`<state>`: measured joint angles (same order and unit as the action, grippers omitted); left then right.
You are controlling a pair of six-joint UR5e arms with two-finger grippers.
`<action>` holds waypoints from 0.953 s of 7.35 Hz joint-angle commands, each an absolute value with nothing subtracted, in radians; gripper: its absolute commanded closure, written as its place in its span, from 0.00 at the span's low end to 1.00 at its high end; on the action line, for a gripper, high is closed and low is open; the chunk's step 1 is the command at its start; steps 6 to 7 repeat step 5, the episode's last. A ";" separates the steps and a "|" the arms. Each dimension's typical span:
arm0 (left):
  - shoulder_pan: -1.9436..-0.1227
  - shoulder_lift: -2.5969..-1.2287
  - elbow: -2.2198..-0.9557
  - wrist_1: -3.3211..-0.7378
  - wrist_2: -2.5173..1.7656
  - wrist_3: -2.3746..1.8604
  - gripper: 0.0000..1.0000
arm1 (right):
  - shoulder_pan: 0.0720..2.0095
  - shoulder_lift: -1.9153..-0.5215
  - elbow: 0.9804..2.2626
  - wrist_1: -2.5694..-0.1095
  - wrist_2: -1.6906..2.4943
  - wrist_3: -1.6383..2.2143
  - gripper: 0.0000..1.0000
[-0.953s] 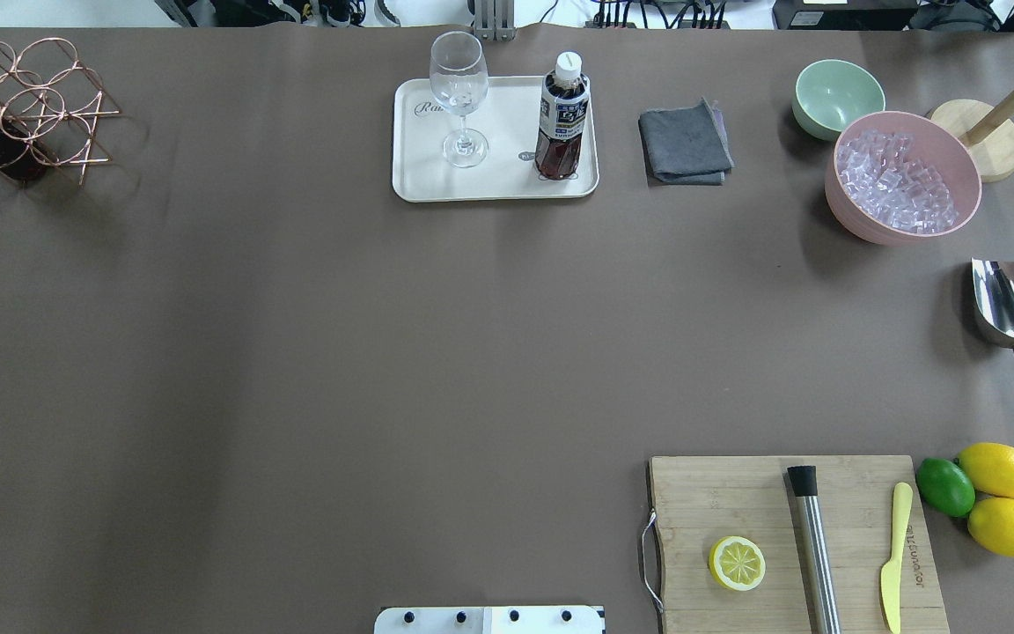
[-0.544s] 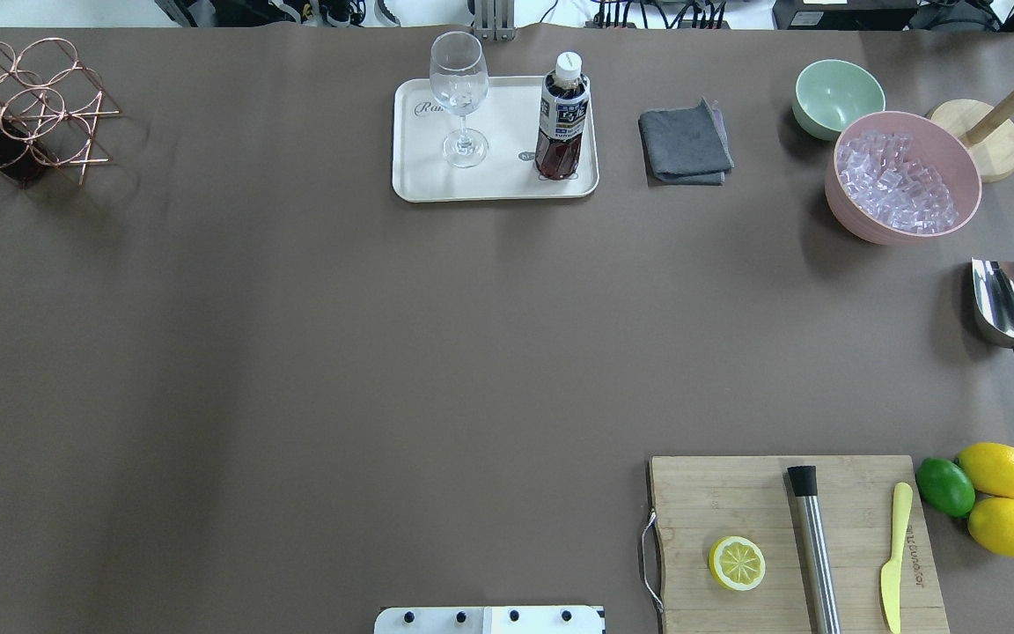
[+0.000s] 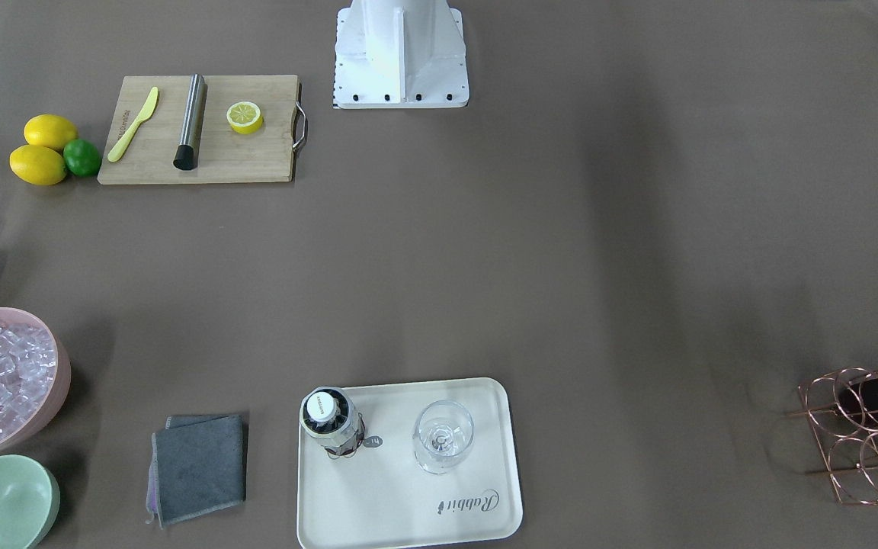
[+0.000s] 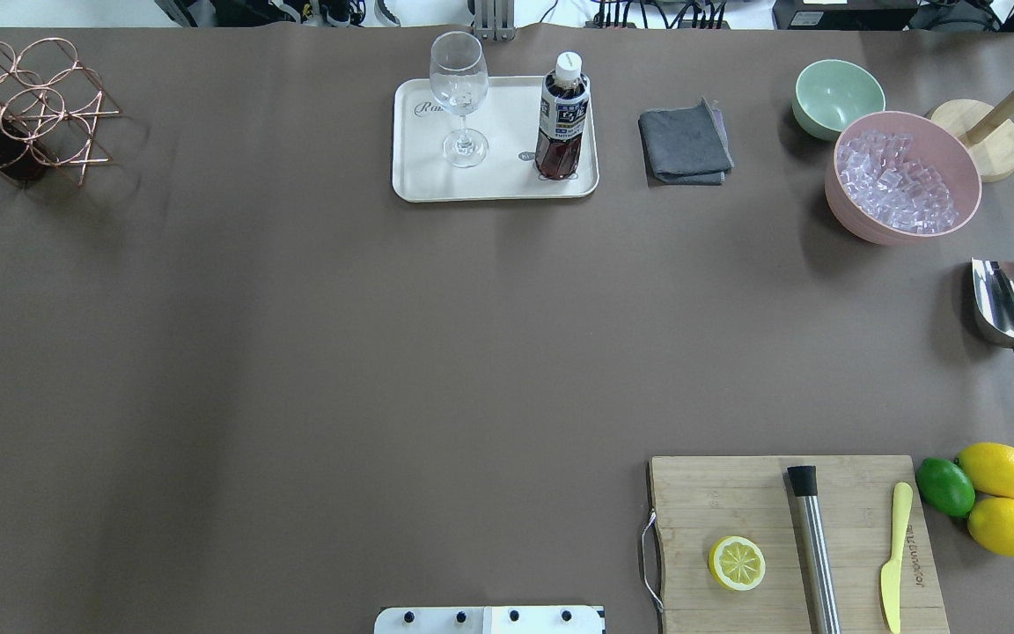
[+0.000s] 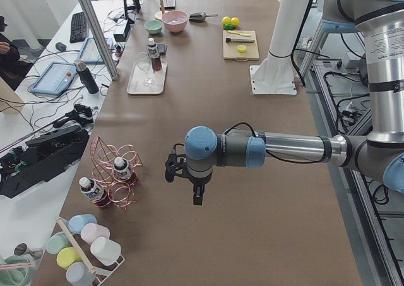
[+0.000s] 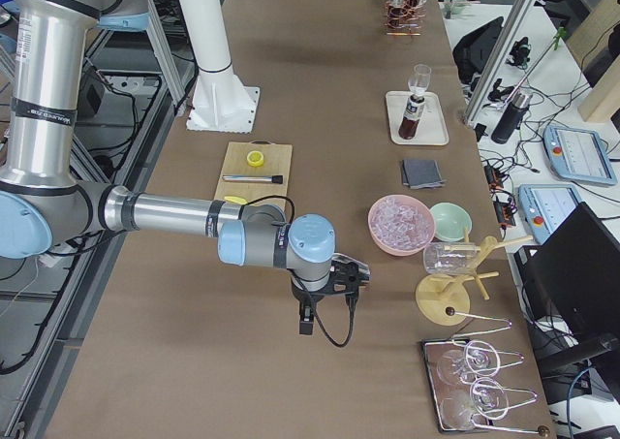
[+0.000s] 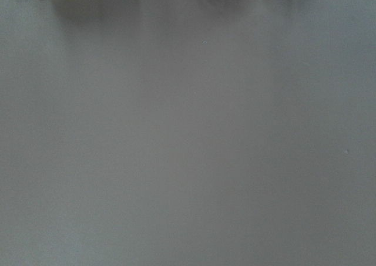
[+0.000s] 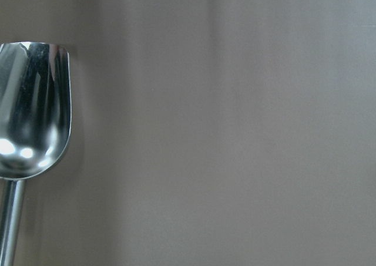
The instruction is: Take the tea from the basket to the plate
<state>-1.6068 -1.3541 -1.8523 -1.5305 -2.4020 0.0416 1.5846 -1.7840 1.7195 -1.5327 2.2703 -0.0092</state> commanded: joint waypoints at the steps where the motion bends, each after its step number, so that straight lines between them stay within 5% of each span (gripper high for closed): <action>1: -1.608 -1.362 -1.858 -1.463 -2.405 0.041 0.03 | 1.585 -1.784 1.718 -1.534 2.270 -0.009 0.00; 7: -1.612 -1.350 -1.858 -1.465 -2.407 0.044 0.03 | 1.586 -1.786 1.717 -1.534 2.270 -0.009 0.00</action>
